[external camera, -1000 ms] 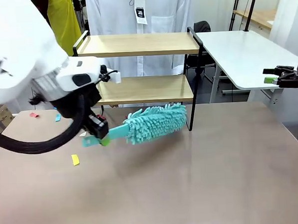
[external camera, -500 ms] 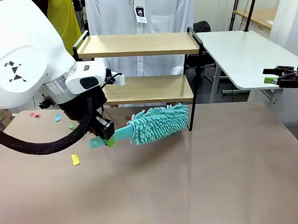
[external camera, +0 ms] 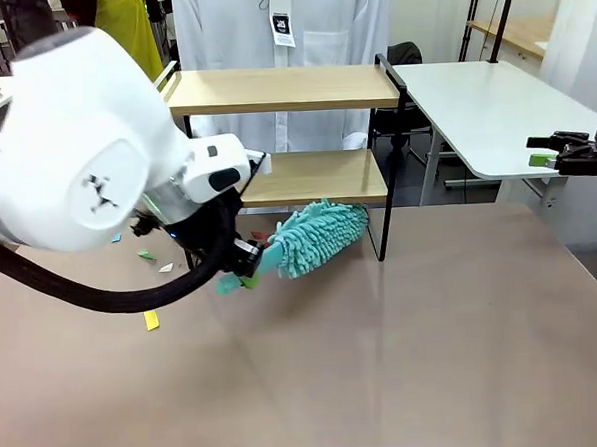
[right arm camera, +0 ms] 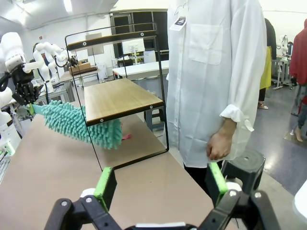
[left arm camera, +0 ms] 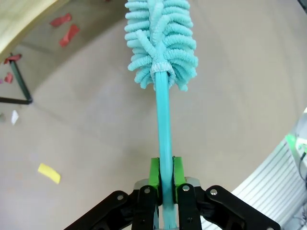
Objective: Clean the shelf.
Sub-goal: Clean the specific section of the Shelf indicated by the human with the Duster.
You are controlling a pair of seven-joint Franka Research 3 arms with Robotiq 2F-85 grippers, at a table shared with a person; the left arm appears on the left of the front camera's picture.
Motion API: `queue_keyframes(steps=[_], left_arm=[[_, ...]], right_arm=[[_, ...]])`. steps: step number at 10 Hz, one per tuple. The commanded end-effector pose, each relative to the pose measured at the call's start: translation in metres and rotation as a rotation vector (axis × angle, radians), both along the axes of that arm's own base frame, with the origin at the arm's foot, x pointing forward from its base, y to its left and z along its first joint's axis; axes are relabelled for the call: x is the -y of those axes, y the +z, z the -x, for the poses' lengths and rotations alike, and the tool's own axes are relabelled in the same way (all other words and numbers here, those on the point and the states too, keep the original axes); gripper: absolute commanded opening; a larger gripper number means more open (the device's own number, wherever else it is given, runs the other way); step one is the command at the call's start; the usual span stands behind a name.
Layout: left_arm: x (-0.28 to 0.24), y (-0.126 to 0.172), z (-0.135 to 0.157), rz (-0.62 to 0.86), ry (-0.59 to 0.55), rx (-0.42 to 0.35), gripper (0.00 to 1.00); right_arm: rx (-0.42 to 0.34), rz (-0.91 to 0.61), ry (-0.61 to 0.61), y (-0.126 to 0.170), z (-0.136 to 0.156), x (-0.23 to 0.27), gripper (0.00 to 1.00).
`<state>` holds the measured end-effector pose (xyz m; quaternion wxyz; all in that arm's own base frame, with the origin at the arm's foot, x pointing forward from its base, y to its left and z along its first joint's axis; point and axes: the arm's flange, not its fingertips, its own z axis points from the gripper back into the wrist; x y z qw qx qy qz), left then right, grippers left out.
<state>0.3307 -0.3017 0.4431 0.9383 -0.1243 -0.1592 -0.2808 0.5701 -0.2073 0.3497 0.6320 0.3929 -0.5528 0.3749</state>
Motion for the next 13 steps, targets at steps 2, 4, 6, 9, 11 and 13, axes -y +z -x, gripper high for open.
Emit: queue_keyframes(steps=[2,4,6,9,11,13], left_arm=[[0.037,-0.025,-0.020,0.043,0.034,0.023,0.13],[0.060,-0.046,-0.027,0.099,0.080,0.030,0.13],[0.082,-0.063,-0.030,0.112,0.143,0.061,0.13],[0.092,-0.088,-0.036,0.115,0.227,0.074,0.13],[0.100,-0.101,-0.038,0.113,0.235,0.068,0.13],[0.098,-0.091,-0.041,0.127,0.199,0.016,0.13]], right_arm=[[0.003,0.002,0.002,0.002,0.000,-0.003,1.00],[0.003,0.002,0.002,0.002,0.000,-0.003,1.00],[0.003,0.002,0.002,0.002,0.000,-0.003,1.00],[0.003,0.002,0.002,0.002,0.000,-0.003,1.00],[0.003,0.002,0.002,0.002,0.000,-0.003,1.00],[0.003,0.002,0.002,0.002,0.000,-0.003,1.00]])
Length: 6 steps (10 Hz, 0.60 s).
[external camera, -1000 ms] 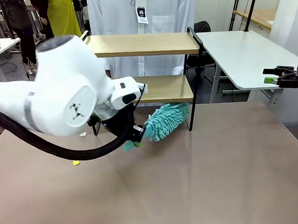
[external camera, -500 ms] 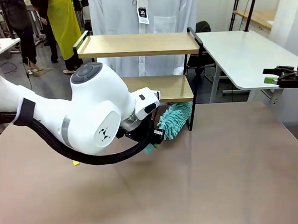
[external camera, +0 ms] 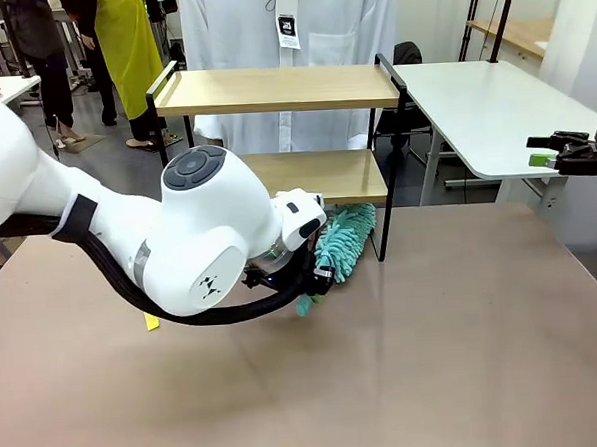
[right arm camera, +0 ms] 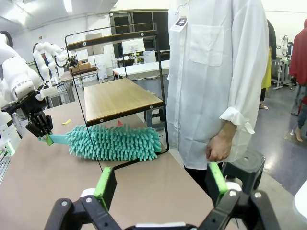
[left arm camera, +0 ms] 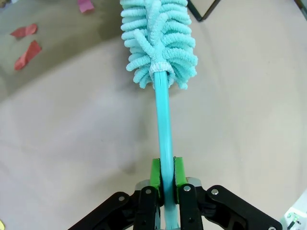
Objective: Clean the shelf.
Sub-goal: Clean the specific section of the Shelf indicated by the human with the Duster.
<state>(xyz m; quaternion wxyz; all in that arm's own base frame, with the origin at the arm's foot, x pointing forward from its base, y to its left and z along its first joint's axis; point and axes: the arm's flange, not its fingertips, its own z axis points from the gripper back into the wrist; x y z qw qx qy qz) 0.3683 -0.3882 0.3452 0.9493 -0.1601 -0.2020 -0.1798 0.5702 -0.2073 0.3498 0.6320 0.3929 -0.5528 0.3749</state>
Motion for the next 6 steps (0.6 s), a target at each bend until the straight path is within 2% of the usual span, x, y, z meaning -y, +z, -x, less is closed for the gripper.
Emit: queue_keyframes(steps=[1,2,3,6], left_arm=[[-0.008,0.000,0.000,-0.005,0.009,0.006,0.13],[0.000,0.000,0.000,0.000,0.000,0.000,0.13],[-0.004,-0.003,0.000,-0.075,0.031,-0.016,0.13],[-0.024,-0.001,0.003,-0.125,0.088,-0.020,0.13]], right_arm=[[0.003,0.002,0.002,0.002,0.000,-0.003,1.00],[0.003,0.002,0.002,0.002,0.000,-0.003,1.00],[0.003,0.002,0.002,0.002,0.000,-0.003,1.00],[0.003,0.002,0.002,0.002,0.000,-0.003,1.00]])
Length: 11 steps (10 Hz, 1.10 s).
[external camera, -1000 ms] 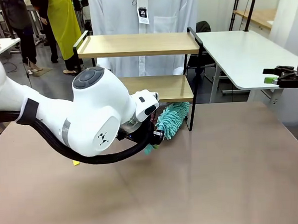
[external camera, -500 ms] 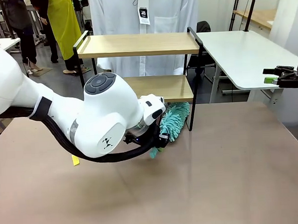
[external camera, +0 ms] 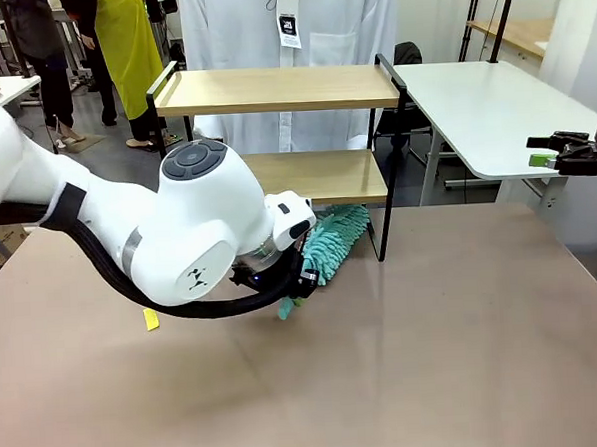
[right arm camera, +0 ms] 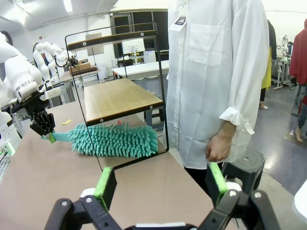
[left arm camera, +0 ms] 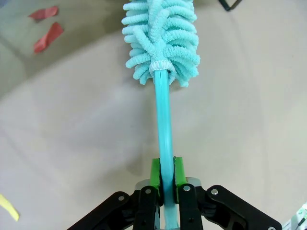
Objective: Clean the shelf.
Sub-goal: Clean the specific section of the Shelf indicated by the human with the Duster.
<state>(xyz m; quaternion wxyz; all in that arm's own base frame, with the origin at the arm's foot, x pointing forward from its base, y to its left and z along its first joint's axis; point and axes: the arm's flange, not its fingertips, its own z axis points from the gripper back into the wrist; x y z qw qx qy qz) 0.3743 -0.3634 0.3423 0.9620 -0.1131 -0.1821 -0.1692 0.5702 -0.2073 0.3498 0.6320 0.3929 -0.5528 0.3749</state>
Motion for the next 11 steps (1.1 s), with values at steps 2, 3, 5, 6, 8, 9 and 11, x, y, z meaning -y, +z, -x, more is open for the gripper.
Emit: queue_keyframes(steps=[2,3,5,6,8,9,11], left_arm=[[-0.021,-0.001,0.011,-0.047,0.098,-0.011,0.13],[-0.033,-0.003,0.011,-0.074,0.138,-0.012,0.13],[-0.057,-0.005,0.016,-0.119,0.215,0.000,0.13],[-0.070,-0.005,0.020,-0.154,0.249,0.004,0.13],[-0.101,0.000,0.026,-0.259,0.333,0.044,0.13],[-0.113,0.005,0.027,-0.291,0.369,0.058,0.13],[-0.124,0.016,0.031,-0.402,0.428,0.111,0.13]], right_arm=[[0.003,0.002,0.002,0.002,0.000,-0.003,1.00],[0.003,0.002,0.002,0.002,0.000,-0.003,1.00],[0.003,0.002,0.002,0.002,0.000,-0.003,1.00],[0.003,0.002,0.002,0.002,0.000,-0.003,1.00],[0.003,0.002,0.002,0.002,0.000,-0.003,1.00],[0.003,0.002,0.002,0.002,0.000,-0.003,1.00],[0.003,0.002,0.002,0.002,0.000,-0.003,1.00]])
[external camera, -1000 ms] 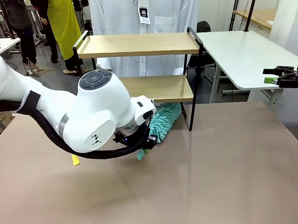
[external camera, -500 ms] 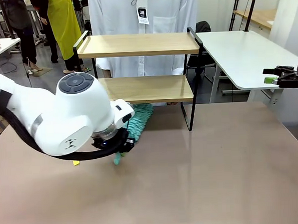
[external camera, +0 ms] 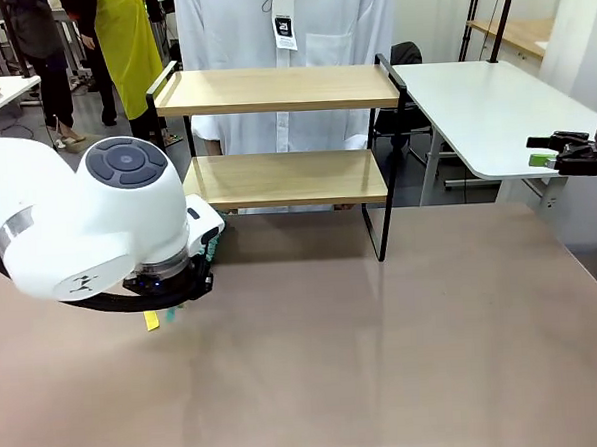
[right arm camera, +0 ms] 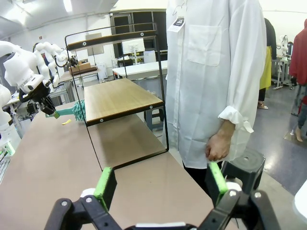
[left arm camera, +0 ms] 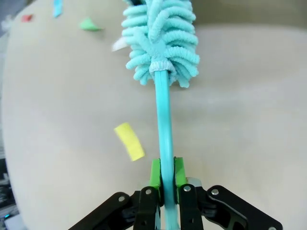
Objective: Clean the shelf.
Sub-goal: Clean the specific section of the Shelf indicated by the human with the Duster.
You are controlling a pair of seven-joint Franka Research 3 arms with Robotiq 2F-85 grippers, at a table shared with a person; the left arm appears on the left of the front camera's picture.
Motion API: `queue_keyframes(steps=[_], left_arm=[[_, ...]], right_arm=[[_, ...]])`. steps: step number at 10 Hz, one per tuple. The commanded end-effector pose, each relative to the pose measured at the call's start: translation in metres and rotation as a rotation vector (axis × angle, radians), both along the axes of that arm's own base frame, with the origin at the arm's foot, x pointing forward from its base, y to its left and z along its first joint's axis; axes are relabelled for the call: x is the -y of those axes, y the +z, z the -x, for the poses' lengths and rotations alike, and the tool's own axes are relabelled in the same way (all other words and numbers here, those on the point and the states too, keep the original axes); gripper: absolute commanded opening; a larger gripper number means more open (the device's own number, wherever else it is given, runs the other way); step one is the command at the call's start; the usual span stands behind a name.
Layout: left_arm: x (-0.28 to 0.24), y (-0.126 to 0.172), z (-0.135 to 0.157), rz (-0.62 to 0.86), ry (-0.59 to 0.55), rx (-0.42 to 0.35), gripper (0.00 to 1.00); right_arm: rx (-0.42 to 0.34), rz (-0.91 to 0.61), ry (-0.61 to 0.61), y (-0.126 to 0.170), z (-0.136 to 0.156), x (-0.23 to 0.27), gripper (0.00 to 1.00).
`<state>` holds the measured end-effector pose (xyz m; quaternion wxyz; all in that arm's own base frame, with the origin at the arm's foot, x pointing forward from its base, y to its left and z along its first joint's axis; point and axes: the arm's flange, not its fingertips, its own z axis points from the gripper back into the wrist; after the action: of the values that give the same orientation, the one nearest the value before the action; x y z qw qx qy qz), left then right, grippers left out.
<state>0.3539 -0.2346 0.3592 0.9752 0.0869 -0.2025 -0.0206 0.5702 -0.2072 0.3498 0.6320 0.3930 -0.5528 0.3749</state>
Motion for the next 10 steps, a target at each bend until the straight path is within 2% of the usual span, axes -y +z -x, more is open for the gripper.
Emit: queue_keyframes(steps=[1,2,3,4,5,6,10], left_arm=[[0.008,0.003,0.012,-0.123,0.069,0.065,0.13],[0.017,0.008,0.017,-0.123,0.060,0.119,0.13],[0.028,0.012,0.018,-0.075,-0.011,0.158,0.13],[0.011,0.010,0.014,-0.073,-0.001,0.055,0.13],[0.011,0.010,0.014,-0.073,-0.001,0.055,0.13],[0.023,0.015,0.022,-0.079,-0.020,0.090,0.13],[0.017,0.037,0.031,0.162,-0.297,0.101,0.13]], right_arm=[[0.003,0.002,0.002,0.002,0.000,-0.003,1.00],[0.003,0.002,0.002,0.002,0.000,-0.003,1.00],[0.003,0.002,0.002,0.002,0.000,-0.003,1.00],[0.003,0.002,0.002,0.002,0.000,-0.003,1.00],[0.003,0.002,0.002,0.002,0.000,-0.003,1.00],[0.003,0.002,0.002,0.002,0.000,-0.003,1.00],[0.003,0.002,0.002,0.002,0.000,-0.003,1.00]])
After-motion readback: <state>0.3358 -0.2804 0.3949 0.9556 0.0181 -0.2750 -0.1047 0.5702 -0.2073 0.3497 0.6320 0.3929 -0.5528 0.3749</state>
